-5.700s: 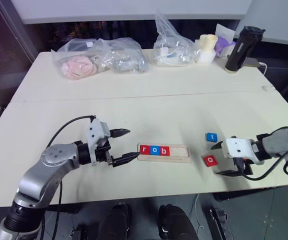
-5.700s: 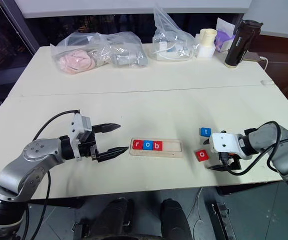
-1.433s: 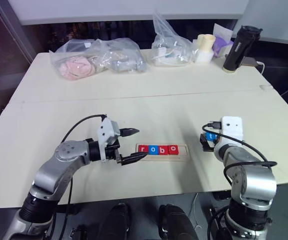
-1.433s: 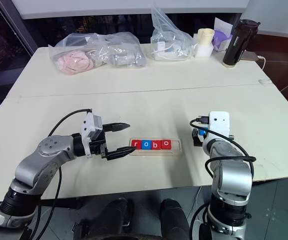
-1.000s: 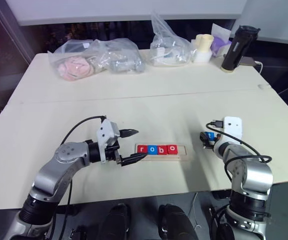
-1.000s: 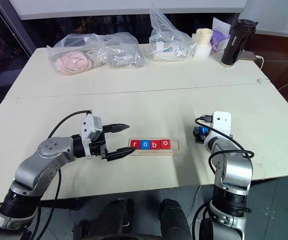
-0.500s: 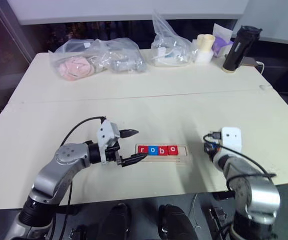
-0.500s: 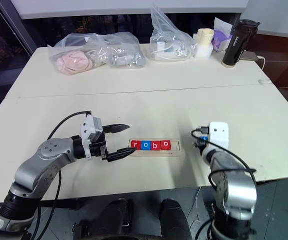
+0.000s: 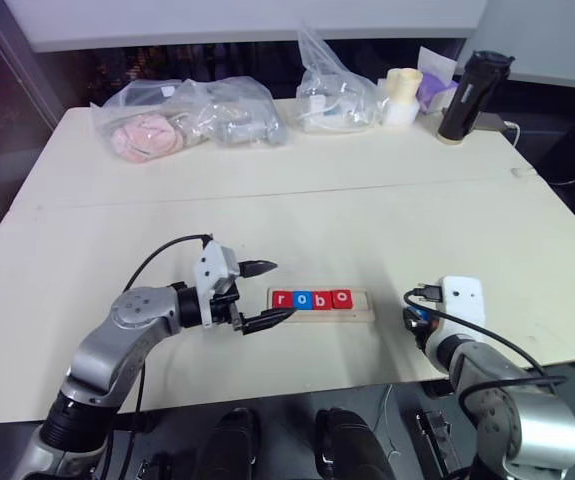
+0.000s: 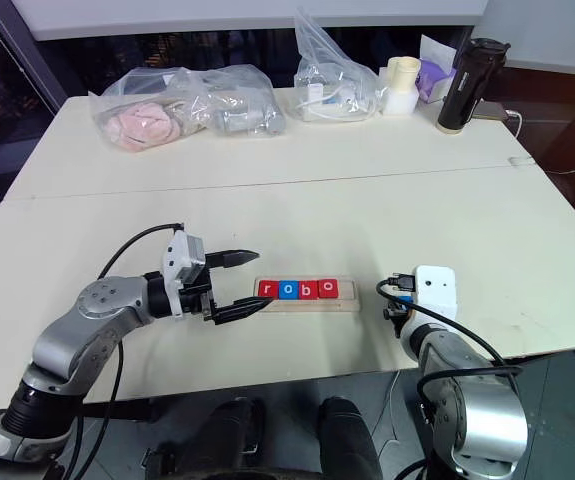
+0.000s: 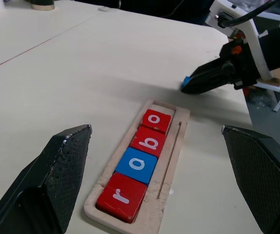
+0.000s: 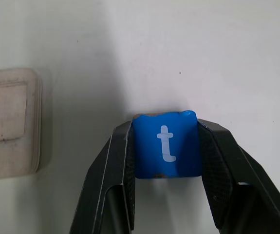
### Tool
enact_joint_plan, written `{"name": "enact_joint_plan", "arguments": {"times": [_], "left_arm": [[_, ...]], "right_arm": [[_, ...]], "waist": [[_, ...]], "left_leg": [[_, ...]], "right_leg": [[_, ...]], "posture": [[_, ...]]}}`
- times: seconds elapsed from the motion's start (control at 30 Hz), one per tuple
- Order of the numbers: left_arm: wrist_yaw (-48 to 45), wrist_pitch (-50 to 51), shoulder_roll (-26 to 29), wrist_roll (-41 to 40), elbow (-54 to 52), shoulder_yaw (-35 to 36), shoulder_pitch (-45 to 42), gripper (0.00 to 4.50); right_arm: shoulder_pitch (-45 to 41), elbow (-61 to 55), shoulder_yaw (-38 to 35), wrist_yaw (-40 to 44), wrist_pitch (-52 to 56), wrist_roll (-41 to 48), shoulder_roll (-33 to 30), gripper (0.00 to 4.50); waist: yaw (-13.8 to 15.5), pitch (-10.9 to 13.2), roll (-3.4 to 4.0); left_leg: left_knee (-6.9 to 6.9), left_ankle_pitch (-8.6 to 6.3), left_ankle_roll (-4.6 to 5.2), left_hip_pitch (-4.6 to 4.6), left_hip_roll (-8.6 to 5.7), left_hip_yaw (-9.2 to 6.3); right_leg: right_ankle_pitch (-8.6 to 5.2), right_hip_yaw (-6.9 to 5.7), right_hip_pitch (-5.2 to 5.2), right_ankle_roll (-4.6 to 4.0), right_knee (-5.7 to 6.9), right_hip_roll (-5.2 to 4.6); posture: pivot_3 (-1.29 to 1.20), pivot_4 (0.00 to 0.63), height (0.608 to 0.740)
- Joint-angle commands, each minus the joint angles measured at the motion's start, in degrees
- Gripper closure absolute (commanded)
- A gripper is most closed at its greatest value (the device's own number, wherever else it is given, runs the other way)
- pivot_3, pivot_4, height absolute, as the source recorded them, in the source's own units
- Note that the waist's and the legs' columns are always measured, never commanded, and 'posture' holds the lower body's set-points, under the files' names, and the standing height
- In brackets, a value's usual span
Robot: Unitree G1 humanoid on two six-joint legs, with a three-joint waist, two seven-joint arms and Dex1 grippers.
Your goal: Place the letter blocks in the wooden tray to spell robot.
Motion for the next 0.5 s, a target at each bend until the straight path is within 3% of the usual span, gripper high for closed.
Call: {"name": "enact_joint_plan", "arguments": {"times": [0.03, 0.17, 0.37, 0.4, 0.5], "left_arm": [[-0.3, -1.3, -0.2, 0.0, -1.4, 0.0, -0.4, 0.0], [0.1, -1.3, -0.4, 0.0, -1.5, 0.1, -0.1, 0.0], [0.5, -1.4, -0.6, 0.1, -1.7, 0.1, 0.4, 0.0], [0.5, -1.4, -0.6, 0.1, -1.8, 0.1, 0.5, 0.0], [0.5, -1.4, -0.7, 0.1, -1.8, 0.1, 0.6, 0.0]], "right_arm": [[-0.4, 2.9, -0.7, 0.0, -1.4, 0.2, -0.4, 3.29], [-1.3, 4.6, -0.8, 0.1, -2.6, 0.4, -1.0, 3.29], [-0.5, 3.6, 0.6, 1.5, -3.4, 0.7, -4.8, 0.31], [-0.1, 3.1, 1.7, 2.5, -4.0, 0.8, -7.4, 0.03], [0.7, 1.3, 5.1, 6.7, -7.4, 1.8, -17.4, 0.03]], "waist": [[0.0, 0.0, -0.01], [0.0, 0.0, -0.01], [0.2, 0.0, 0.0], [0.3, 0.0, 0.01], [0.3, 0.0, 0.07]], "left_leg": [[0.0, 0.0, 0.0, 0.0, 0.0, 0.0], [0.0, -0.01, -0.01, 0.0, 0.01, 0.0], [-0.08, -0.01, -0.02, -0.06, 0.01, 0.0], [-0.08, -0.01, -0.02, -0.11, 0.0, -0.01], [-0.11, -0.01, 0.0, -0.21, -0.04, 0.01]], "right_leg": [[0.0, 0.0, 0.0, 0.0, 0.0, 0.0], [0.01, 0.0, 0.0, -0.01, -0.02, -0.04], [0.01, 0.0, -0.06, -0.02, -0.1, -0.08], [0.01, -0.02, -0.08, -0.02, -0.13, -0.09], [0.01, -0.05, -0.1, -0.01, -0.34, -0.12]], "posture": [[0.0, 0.15, 0.74], [0.0, 0.15, 0.74], [0.0, 0.15, 0.74], [0.0, 0.15, 0.74], [0.0, 0.15, 0.74]]}}
